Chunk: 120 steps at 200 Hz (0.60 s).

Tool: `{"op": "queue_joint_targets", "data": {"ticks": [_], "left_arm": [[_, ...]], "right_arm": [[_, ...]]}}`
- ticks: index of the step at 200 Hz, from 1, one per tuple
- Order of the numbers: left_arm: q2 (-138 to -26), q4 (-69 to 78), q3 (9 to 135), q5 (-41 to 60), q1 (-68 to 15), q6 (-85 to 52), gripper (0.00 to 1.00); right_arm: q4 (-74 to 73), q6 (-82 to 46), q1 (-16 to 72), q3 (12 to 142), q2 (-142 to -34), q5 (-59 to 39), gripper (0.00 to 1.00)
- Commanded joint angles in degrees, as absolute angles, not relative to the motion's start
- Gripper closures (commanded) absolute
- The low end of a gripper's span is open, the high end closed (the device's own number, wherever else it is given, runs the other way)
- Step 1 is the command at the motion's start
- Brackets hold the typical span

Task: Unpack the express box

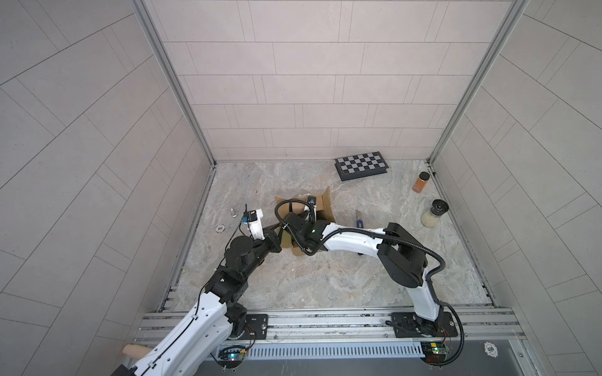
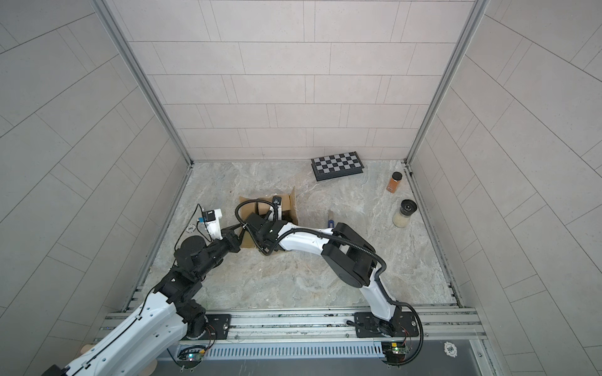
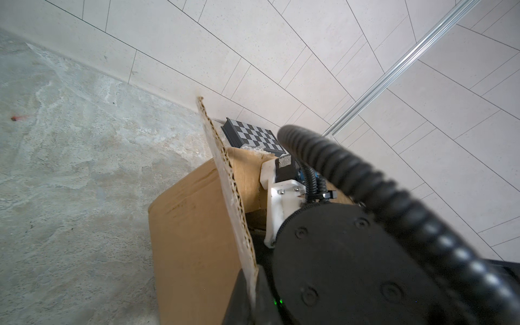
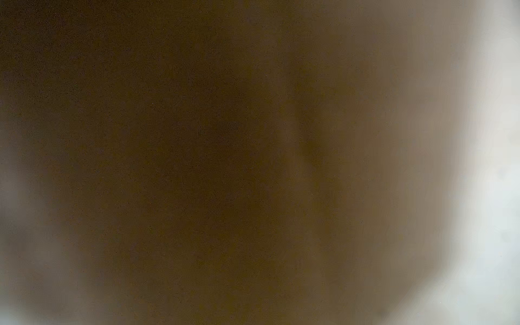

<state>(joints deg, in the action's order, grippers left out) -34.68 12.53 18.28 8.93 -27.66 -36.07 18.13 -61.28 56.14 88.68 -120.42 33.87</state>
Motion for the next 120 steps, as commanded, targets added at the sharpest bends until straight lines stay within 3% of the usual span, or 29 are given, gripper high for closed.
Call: {"op": "queue_joint_targets", "data": {"ticks": [1,28,42,50,68,92,100,120], "left_arm": [[-34.1,12.7,17.9,13.4,-28.3,-35.9,1.0],[-34.5,12.7,18.1,13.5,-28.3,-36.1,1.0],[-34.2,12.4,18.0,13.3,-28.3,-36.2,1.0],[-34.2,12.1,18.0,13.1,-28.3,-36.1,1.0],[-34.1,11.8,17.8,12.8,-28.3,-36.0,1.0],[-34.3,10.8,18.1,12.1,-28.3,-35.9,1.0],[-34.3,10.1,18.4,11.4,-28.3,-35.9,1.0],[-34.8,6.8,19.5,7.5,-28.3,-36.3,1.0]], "right_arm": [[18.4,-69.3,53.9,88.7,-125.3,30.8,0.17],[18.0,-69.4,53.3,89.8,-127.5,29.2,0.22],[17.0,-69.6,52.8,89.5,-128.2,26.9,0.3],[16.3,-70.3,52.6,89.1,-128.4,25.7,0.37],[13.0,-70.7,51.6,87.5,-128.3,21.8,0.65],[8.5,-68.7,50.6,86.7,-126.8,16.0,0.94],[6.9,-67.0,50.6,86.4,-125.7,14.8,1.0],[2.5,-64.1,50.7,85.3,-121.7,12.4,1.0]]}}
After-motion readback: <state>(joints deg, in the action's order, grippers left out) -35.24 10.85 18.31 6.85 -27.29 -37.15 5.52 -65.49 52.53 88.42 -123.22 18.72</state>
